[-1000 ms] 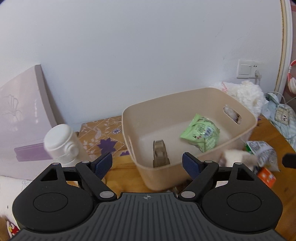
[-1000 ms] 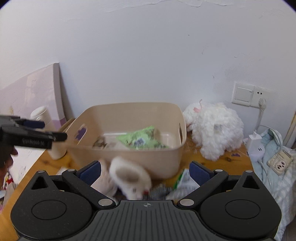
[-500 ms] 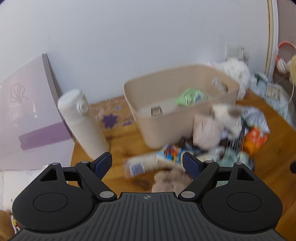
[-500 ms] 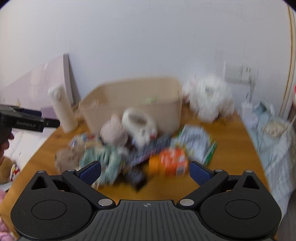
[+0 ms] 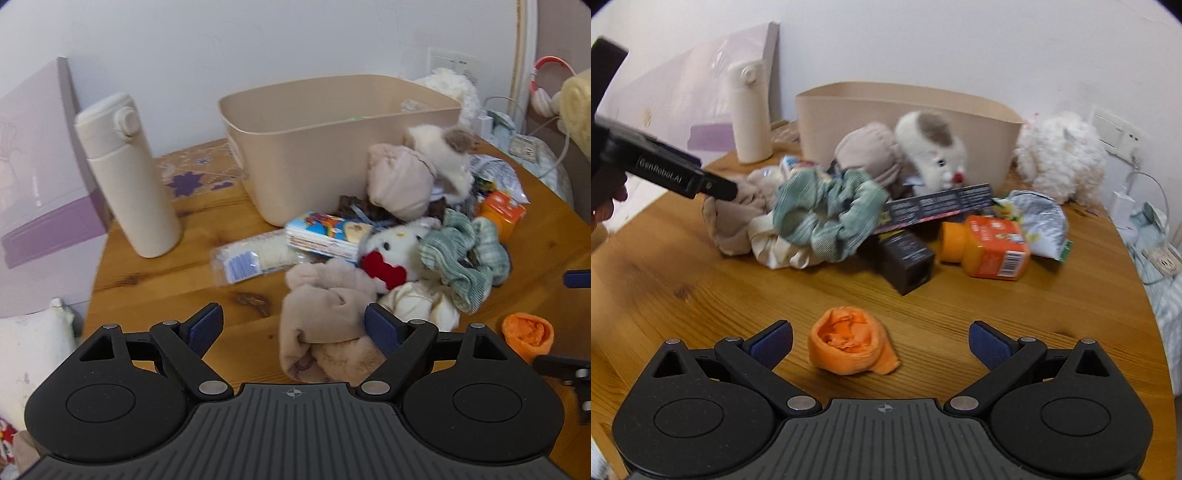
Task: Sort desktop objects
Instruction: 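Grasp the beige sock with the left gripper while the right grasps the orange sock, then carry both socks over the basket and open both grippers to drop them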
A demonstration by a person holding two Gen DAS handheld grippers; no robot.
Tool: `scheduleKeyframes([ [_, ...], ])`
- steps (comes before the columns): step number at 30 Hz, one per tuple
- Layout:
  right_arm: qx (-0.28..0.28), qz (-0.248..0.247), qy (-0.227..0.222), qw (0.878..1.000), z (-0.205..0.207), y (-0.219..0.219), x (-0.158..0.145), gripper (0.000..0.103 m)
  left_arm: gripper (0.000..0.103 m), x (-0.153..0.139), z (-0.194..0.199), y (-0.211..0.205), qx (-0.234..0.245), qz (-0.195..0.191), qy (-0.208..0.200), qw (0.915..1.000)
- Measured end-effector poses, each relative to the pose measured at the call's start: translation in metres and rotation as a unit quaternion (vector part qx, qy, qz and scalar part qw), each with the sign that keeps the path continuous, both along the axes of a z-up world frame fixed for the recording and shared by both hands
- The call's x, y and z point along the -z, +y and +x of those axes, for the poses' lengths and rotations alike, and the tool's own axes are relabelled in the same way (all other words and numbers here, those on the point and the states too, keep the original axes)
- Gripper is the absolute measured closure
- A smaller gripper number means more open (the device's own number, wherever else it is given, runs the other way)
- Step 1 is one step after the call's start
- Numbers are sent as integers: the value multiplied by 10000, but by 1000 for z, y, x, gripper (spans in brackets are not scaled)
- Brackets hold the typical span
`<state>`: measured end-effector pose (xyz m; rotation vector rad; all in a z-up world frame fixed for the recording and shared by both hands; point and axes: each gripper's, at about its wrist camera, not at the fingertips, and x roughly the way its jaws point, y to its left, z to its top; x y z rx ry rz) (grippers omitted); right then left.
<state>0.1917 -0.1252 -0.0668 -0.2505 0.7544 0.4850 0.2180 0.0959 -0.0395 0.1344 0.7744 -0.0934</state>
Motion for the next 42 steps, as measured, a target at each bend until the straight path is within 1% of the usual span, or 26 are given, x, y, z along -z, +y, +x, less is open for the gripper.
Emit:
scheduleKeyframes([
  [2,-5,-40,12,10000,3,5,7,0,17,5,2,-3,102,-40,3,9999],
  [5,25,-39,114,9999,9,9,17,8,15,14,7,-6,128,-51,39,9999],
  [8,94,147,194,9997,14,6,22,10,14,25,15,-7,161,-217,159,9995],
  [10,143,184,162,9996,16,5,23,12,14,31,18,-8,184,-332,220,9990],
  [12,193,235,126,9995,16,3,24,17,14,36,21,-7,163,-456,294,9984],
  [14,222,268,92,9994,17,2,24,21,15,40,23,-4,195,-642,394,9970],
  [15,219,276,81,9993,16,1,24,23,23,42,22,-2,215,-750,399,9961],
  [16,241,288,61,9993,15,0,24,25,36,43,21,-1,242,-863,414,9951],
  [17,281,309,45,9991,14,-2,24,33,41,44,20,1,272,-959,453,9940],
  [18,282,354,34,9990,13,-4,23,44,42,44,18,1,258,-979,444,9939],
  [19,307,350,17,9989,12,-5,23,47,44,43,16,1,261,-939,406,9944],
  [21,306,351,3,9989,10,-8,21,62,48,42,12,-2,312,-844,332,9954],
  [22,295,340,6,9990,9,-9,21,64,51,41,10,-3,325,-805,301,9958],
  [24,286,352,28,9990,9,-12,20,73,56,38,6,-4,323,-785,262,9960],
  [26,296,362,53,9989,9,-14,20,78,61,36,4,-4,320,-805,239,9960],
  [30,290,412,115,9987,6,-17,19,81,65,32,-2,-1,177,-791,172,9966],
  [33,309,467,97,9984,4,-19,17,82,68,29,-5,5,75,-838,146,9963],
  [36,349,553,4,9979,3,-24,10,82,68,25,-8,9,24,-838,113,9964],
  [42,434,577,-318,9969,3,-34,-14,82,68,14,-21,13,127,-735,-47,9972],
])
